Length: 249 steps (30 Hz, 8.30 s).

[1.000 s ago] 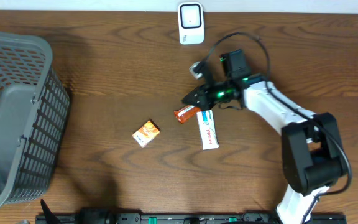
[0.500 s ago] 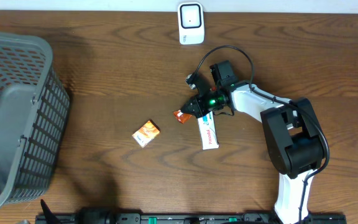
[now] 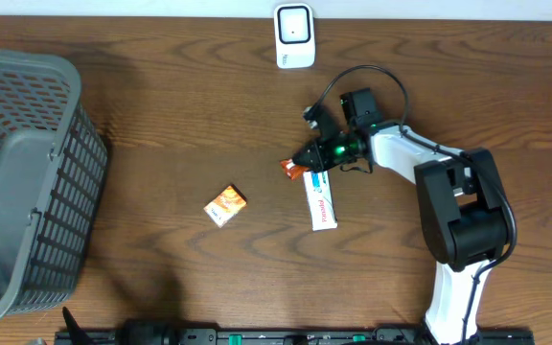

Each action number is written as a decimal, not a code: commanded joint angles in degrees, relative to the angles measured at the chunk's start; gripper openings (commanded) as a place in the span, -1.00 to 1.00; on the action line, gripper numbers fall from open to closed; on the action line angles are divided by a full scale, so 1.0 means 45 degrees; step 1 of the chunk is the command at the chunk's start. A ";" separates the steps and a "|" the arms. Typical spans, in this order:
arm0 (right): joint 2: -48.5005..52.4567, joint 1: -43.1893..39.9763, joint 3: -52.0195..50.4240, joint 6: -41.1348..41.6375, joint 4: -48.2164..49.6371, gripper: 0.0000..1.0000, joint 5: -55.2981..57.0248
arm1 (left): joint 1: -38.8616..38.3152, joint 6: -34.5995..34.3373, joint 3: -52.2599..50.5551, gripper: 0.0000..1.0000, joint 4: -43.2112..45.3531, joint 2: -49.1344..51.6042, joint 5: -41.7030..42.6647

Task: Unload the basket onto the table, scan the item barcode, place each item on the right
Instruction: 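Lower the right gripper onto the red candy bar and close on it, then lift the candy bar with the right gripper off the table, then carry the candy bar with the right gripper up to the white scanner, then carry the scanned candy bar with the right gripper off the table's right side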

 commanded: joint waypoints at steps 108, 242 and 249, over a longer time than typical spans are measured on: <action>-0.3507 -0.1117 -0.0267 1.2366 -0.2302 -0.98 0.4609 | 0.0058 -0.0024 0.0024 0.86 -0.0044 -0.0015 -0.0068; 0.1239 0.2302 0.9923 -0.8893 0.1535 -0.98 1.3362 | 0.0063 -0.0024 0.0024 0.86 -0.0044 -0.0015 -0.0068; -0.0005 0.1331 0.9923 -0.8072 -0.4036 -0.98 1.3508 | 0.0063 -0.0024 0.0024 0.86 -0.0044 -0.0015 -0.0068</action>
